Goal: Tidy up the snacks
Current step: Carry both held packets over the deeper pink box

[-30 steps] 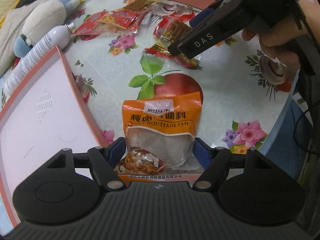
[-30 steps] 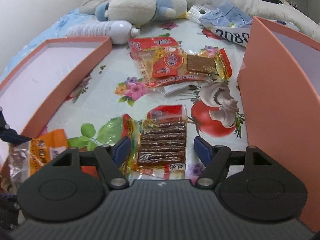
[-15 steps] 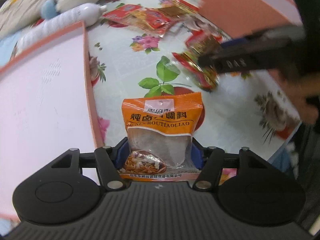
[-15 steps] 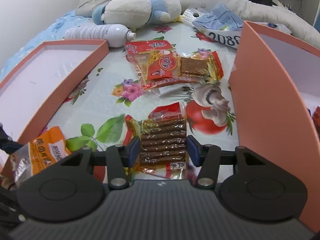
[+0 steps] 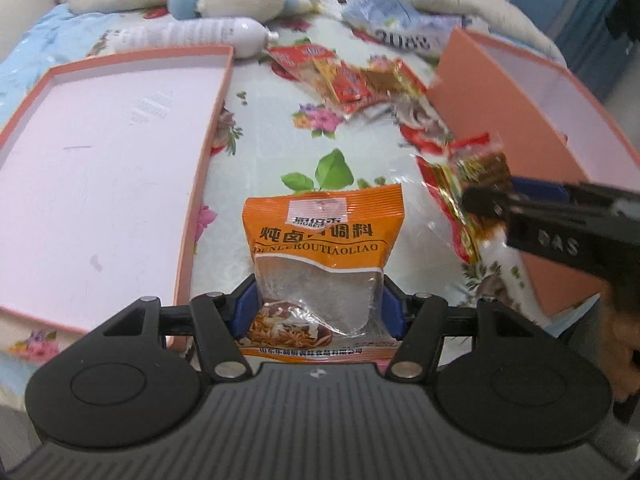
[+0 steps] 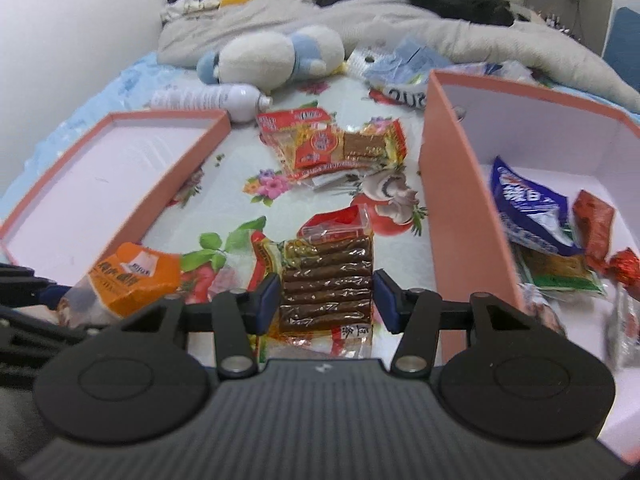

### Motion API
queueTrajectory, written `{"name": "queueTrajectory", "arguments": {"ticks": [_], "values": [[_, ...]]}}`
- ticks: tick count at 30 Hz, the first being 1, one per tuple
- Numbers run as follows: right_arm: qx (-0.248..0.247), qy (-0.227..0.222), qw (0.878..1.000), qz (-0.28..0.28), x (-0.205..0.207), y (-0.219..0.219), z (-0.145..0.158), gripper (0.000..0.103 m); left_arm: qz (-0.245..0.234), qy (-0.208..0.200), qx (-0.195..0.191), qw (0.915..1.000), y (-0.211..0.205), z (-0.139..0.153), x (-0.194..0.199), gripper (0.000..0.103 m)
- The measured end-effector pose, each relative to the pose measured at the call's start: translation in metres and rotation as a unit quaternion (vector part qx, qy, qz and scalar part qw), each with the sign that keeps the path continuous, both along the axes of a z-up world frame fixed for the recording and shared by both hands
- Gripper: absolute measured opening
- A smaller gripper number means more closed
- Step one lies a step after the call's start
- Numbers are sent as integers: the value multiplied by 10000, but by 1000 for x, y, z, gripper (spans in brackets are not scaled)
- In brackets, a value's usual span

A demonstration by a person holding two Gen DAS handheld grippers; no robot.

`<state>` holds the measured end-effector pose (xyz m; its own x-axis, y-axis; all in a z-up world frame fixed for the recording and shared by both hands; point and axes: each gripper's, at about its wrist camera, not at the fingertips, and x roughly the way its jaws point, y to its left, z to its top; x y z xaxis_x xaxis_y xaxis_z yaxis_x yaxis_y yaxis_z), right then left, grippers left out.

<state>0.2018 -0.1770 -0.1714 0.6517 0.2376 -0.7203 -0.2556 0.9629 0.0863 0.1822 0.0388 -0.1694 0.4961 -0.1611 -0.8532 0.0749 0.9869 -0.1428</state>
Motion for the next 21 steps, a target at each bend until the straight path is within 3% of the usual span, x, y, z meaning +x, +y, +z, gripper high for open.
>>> {"name": "queueTrajectory", "arguments": {"ticks": [10,21], "values": [[356,-445,9980,-263,-62,-25,55,54,523,-627,-339,9961,-7,69,-44,66],[560,-733,9939,-611,-116,-60,98,54,393,-1026,-717,9914,-46,118,-83,66]]}}
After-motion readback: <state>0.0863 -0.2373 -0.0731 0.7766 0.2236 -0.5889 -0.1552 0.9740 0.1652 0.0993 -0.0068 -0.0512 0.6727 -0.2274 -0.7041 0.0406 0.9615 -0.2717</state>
